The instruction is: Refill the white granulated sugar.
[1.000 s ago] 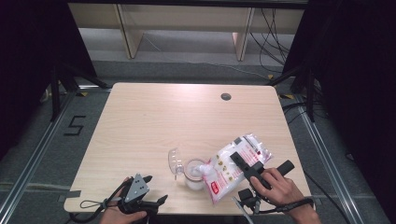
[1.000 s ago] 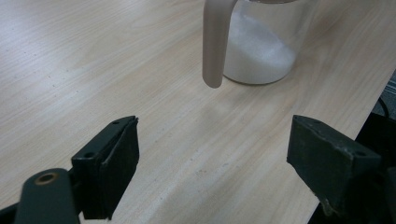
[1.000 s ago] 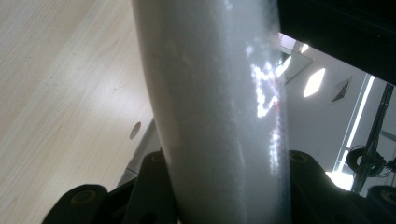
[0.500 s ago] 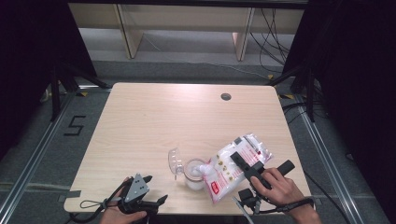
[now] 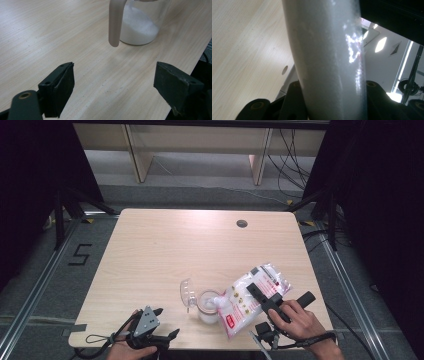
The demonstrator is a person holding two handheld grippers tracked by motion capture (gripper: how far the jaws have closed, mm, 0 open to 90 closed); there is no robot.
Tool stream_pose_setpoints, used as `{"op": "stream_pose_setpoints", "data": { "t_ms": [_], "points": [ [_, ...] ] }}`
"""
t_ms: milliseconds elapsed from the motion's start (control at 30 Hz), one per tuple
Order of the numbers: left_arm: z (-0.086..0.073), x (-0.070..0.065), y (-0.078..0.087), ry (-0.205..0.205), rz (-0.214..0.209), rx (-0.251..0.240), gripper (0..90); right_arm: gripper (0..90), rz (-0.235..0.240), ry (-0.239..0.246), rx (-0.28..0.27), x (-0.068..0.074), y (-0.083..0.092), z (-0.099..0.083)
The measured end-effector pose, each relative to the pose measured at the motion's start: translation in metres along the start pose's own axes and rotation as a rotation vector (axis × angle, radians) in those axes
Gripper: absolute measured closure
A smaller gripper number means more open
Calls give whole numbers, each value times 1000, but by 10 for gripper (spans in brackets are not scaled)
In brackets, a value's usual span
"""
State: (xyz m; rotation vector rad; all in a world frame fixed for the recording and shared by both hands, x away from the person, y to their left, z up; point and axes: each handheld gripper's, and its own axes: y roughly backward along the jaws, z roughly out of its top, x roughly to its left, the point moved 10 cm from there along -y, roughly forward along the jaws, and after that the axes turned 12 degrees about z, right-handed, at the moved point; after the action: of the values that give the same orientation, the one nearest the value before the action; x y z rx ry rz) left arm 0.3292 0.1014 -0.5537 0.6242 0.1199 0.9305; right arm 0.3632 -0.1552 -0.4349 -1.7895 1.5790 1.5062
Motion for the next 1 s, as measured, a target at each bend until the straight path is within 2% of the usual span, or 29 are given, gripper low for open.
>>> {"op": "stream_pose_setpoints", "data": {
  "t_ms": [100,133,167,200,433,500,533,600,867,900,1000],
  "points": [
    [0,0,0,0,0,0,166,698,0,-2,0,0,0,0],
    [2,-2,0,24,-7,-11,165,698,0,-3,1,0,0,-1],
    [1,-2,0,20,-5,-10,165,698,1,-9,1,0,0,-1],
    [1,-4,0,59,-9,-6,165,698,-1,-13,0,0,1,-1],
    [2,-4,-1,61,-8,-9,165,699,-2,-19,-3,-1,2,-1],
    [2,-2,0,42,-2,-14,165,699,-5,-19,-4,-1,2,-1],
    [2,-4,-1,67,-9,-15,165,700,-6,-18,-5,-2,2,-1],
    [3,-4,-1,72,-7,-19,165,699,-4,-19,-5,-1,2,-1],
    [2,-1,0,35,1,-18,165,700,-10,-19,-9,-2,2,-1],
    [2,-3,-1,71,-5,-17,165,700,-10,-20,-9,-2,2,-1],
    [3,-3,-1,72,-5,-18,165,701,-7,-20,-9,-1,2,-1]
  ]
}}
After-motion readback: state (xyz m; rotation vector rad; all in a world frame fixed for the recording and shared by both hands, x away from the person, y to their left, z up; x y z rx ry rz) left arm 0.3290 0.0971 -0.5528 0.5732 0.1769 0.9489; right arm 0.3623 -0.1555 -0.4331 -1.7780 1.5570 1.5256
